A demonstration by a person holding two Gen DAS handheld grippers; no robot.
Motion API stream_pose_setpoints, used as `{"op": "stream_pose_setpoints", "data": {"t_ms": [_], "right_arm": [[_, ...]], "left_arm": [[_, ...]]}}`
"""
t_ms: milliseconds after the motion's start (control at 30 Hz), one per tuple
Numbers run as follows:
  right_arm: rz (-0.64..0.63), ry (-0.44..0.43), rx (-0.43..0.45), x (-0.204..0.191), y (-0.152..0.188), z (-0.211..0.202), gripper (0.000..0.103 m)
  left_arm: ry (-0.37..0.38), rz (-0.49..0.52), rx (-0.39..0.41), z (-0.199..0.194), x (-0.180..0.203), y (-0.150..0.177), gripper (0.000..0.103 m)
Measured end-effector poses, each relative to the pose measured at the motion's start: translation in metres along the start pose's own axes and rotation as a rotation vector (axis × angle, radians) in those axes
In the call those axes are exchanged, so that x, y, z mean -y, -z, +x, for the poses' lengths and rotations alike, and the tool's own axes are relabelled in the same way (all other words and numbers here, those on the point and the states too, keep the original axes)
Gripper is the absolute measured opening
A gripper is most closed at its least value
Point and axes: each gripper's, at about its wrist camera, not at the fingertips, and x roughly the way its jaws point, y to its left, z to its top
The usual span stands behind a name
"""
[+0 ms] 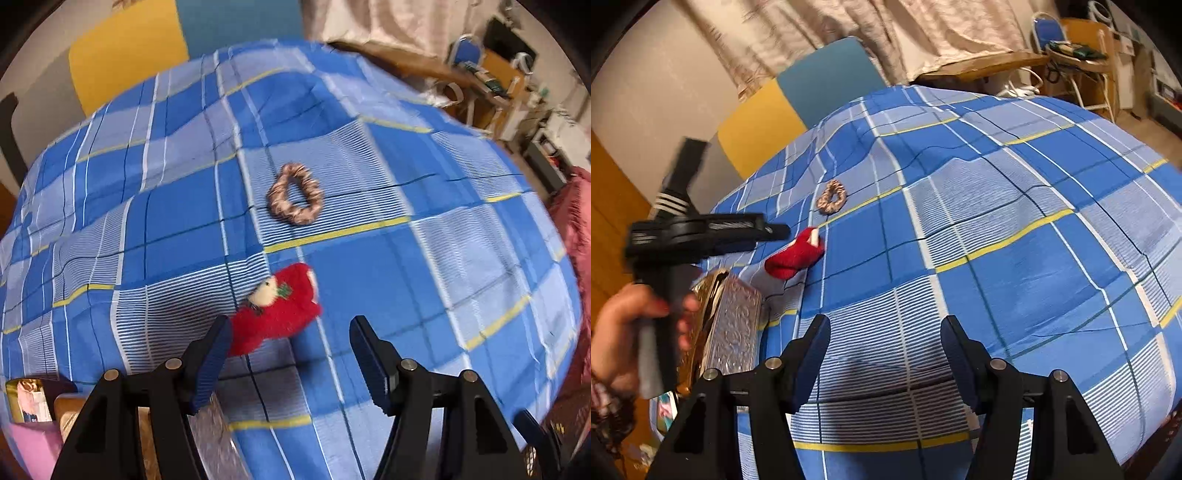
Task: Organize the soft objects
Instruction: 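Grasp the red plush toy with the left gripper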
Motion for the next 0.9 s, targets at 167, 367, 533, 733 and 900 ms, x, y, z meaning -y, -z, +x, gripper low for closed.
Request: {"op": "stream_pose_setpoints", "data": {"t_ms": [167,367,533,733,900], "right_arm": [[0.104,-0.024,-0.017,0.017,-0.003,0.000,0.063],[0.130,-0.034,-0.026,0.020,-0.006,0.002,0.063],[0.135,-0.036,-0.028,0.021,-0.007,0.003,0.063],[0.159,-0.025,-0.032,0.028,-0.007,0.003,0.063],[0.181,-0.016,-0.039,0.034,-0.006,0.005,0.063]], "left_arm": [[-0.043,-0.033,-0.021,0.027,-0.001,-0.010,0.067],[-0.037,-0.059,-0.079,0.054,0.002,-0.011,0.067],[-0.055,-0.043,-0.079,0.061,0.004,-0.008,0.049],[0.036,-0.081,-0.004,0.033,0.002,0.001,0.036],[0.160,-0.076,0.079,-0.006,0.016,0.025,0.035]]}}
